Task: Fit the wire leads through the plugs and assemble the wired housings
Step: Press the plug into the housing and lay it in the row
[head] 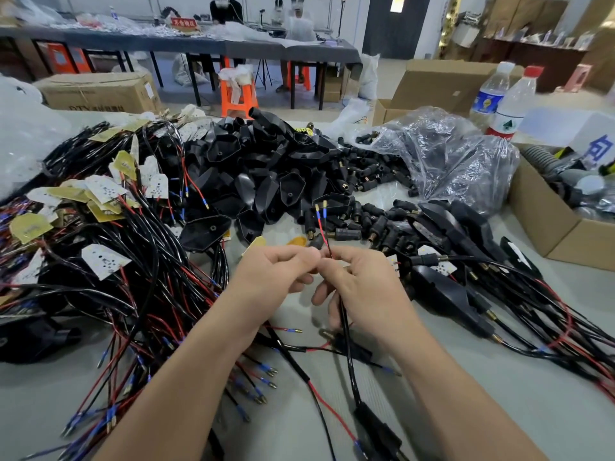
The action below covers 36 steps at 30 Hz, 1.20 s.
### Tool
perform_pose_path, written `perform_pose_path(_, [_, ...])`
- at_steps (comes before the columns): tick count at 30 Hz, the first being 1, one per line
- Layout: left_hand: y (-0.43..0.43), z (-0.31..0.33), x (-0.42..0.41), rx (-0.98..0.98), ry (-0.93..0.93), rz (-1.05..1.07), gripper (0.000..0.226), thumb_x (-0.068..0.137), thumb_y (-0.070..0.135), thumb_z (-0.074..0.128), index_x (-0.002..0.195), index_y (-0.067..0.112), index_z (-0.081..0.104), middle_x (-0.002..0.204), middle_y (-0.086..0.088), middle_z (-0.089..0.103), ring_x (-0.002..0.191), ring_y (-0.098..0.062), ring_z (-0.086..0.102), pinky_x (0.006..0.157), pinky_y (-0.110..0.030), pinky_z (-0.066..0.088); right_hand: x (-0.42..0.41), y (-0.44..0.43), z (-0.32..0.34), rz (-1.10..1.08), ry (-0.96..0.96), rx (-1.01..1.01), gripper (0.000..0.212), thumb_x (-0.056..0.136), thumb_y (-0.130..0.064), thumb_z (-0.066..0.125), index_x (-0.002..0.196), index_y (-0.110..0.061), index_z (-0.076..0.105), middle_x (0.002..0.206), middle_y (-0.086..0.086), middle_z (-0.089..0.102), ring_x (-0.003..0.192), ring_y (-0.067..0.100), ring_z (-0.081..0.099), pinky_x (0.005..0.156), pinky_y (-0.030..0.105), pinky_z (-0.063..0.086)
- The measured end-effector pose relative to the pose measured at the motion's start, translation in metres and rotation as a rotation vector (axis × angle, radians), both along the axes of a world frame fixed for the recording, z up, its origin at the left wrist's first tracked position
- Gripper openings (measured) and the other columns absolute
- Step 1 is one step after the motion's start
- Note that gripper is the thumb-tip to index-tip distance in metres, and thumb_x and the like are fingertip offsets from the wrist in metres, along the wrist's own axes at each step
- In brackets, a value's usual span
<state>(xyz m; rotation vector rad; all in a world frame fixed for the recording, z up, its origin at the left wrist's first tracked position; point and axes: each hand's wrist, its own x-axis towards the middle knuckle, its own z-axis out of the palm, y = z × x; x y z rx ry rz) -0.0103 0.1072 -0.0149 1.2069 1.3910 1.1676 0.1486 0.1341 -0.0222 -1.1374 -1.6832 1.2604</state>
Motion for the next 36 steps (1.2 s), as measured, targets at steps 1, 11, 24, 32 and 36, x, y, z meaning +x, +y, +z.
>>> perform_pose_path(1, [0.0,-0.001,0.001,0.025,0.018,0.029,0.015,0.096,0.022,0.069,0.092,0.022,0.083,0.083,-0.003,0.078,0.078,0.0,0.067,0.073,-0.016,0.055,-0.001,-0.001,-0.001,-0.008,-0.051,0.029,0.021,0.103,-0.021,0.053,0.092,-0.022,0.072,0.065,0.006,0.072,0.035,0.019,0.058,0.039,0.017,0.037])
perform_pose_path(11, [0.004,-0.007,0.003,0.118,0.103,0.261,0.013,0.079,0.02,0.087,0.084,0.029,0.078,0.074,0.007,0.078,0.076,-0.006,0.075,0.074,-0.024,0.055,-0.007,-0.006,-0.002,0.04,-0.318,0.213,0.036,0.099,-0.022,0.057,0.067,-0.038,0.06,0.066,-0.009,0.072,0.045,0.002,0.053,0.049,0.013,0.036])
perform_pose_path(24, [0.007,-0.01,-0.01,0.168,0.106,0.402,0.014,0.08,0.022,0.08,0.08,0.036,0.079,0.065,0.005,0.074,0.055,-0.007,0.066,0.066,-0.031,0.052,0.035,0.0,0.018,0.047,-0.488,0.228,0.01,0.076,-0.03,0.076,0.068,-0.026,0.073,0.057,-0.004,0.064,0.049,0.001,0.047,0.052,0.022,0.04])
perform_pose_path(32, [0.003,-0.011,-0.008,0.214,0.345,0.337,0.035,0.09,0.019,0.068,0.077,0.051,0.072,0.063,0.008,0.072,0.051,-0.008,0.066,0.067,-0.039,0.063,0.031,-0.01,0.015,0.346,-0.775,0.187,0.019,0.062,-0.039,0.085,0.077,-0.031,0.074,0.062,-0.016,0.07,0.054,-0.003,0.061,0.052,0.011,0.041])
perform_pose_path(36, [-0.001,-0.011,-0.004,0.29,0.648,0.369,0.014,0.091,0.032,0.07,0.081,0.041,0.073,0.055,0.007,0.066,0.056,-0.023,0.062,0.059,-0.033,0.052,0.033,0.0,0.011,0.022,-0.447,0.111,0.013,0.072,-0.032,0.081,0.075,-0.022,0.073,0.062,-0.006,0.07,0.052,0.007,0.056,0.056,0.022,0.041])
